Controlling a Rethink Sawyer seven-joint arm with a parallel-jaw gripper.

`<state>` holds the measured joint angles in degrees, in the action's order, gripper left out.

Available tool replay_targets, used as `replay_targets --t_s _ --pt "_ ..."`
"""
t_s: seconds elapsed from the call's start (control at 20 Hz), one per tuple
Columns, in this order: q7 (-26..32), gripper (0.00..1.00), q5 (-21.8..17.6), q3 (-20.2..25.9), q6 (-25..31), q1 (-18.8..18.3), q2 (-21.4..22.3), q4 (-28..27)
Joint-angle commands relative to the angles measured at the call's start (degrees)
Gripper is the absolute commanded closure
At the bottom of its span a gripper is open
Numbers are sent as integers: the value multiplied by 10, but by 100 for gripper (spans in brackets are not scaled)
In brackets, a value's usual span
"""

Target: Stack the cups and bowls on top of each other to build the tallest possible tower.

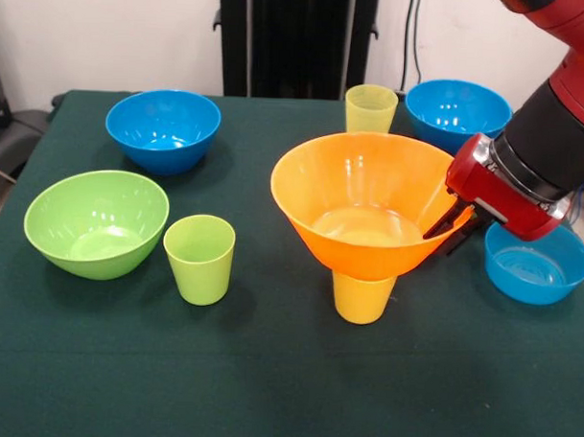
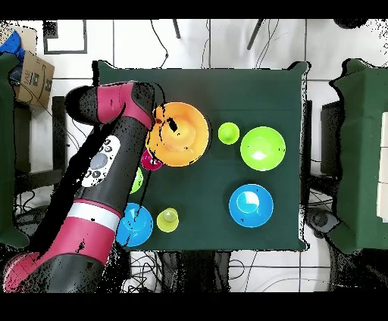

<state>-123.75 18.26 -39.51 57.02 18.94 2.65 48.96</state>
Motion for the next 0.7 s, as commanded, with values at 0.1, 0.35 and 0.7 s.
replay_targets --t_s 0.1,0.35,0.7 --pt "-90 100 -16 43 -15 10 16 46" --pt "-91 100 -16 44 -22 11 16 53" --pt "-90 100 -17 42 -23 10 15 51"
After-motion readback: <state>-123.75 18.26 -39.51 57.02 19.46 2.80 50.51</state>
